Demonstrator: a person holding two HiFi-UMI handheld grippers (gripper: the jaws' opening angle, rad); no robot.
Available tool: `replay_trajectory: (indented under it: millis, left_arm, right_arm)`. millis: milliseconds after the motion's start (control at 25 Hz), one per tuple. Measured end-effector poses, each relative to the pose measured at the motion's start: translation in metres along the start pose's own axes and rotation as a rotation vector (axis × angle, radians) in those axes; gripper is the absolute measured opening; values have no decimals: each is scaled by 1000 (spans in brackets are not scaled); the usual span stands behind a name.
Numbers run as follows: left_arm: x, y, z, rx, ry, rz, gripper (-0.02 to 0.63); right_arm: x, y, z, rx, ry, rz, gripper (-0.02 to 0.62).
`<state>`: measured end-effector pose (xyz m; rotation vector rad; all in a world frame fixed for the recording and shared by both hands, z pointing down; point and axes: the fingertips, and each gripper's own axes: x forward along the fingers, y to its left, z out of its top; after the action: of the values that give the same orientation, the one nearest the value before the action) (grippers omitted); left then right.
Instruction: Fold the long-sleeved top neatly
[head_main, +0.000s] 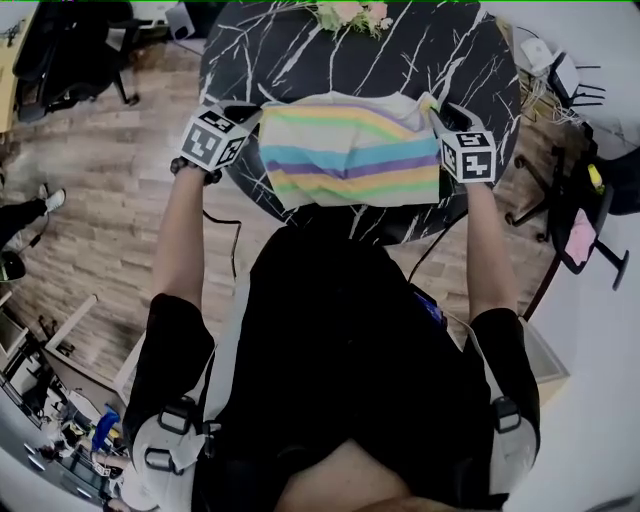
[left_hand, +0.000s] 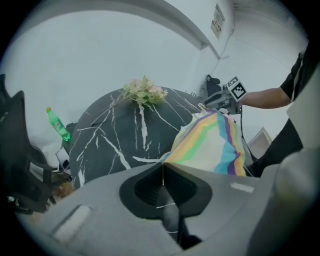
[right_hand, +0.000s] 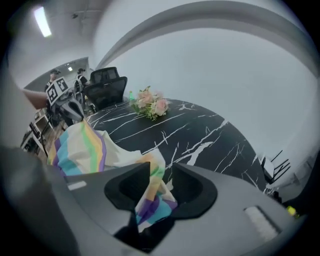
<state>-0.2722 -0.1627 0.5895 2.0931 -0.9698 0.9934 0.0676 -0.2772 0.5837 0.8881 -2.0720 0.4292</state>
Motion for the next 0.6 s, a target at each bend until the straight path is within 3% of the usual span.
replay_trajectory:
  millis: [80, 240, 360, 600]
  left_arm:
    - [0, 12, 1, -52, -22, 52, 15]
    - [3, 20, 1, -133, -44, 55, 14]
    - [4, 30, -5, -145, -26, 86, 14]
    - [1, 41, -1, -138, -34, 133, 14]
  right_arm:
    - [8, 0, 0, 65, 16, 31, 141]
    - [21, 1, -3, 151, 36, 56, 126]
    - [21, -4, -1, 181, 24, 32, 31]
    - [5, -26, 9, 213, -72, -18, 21]
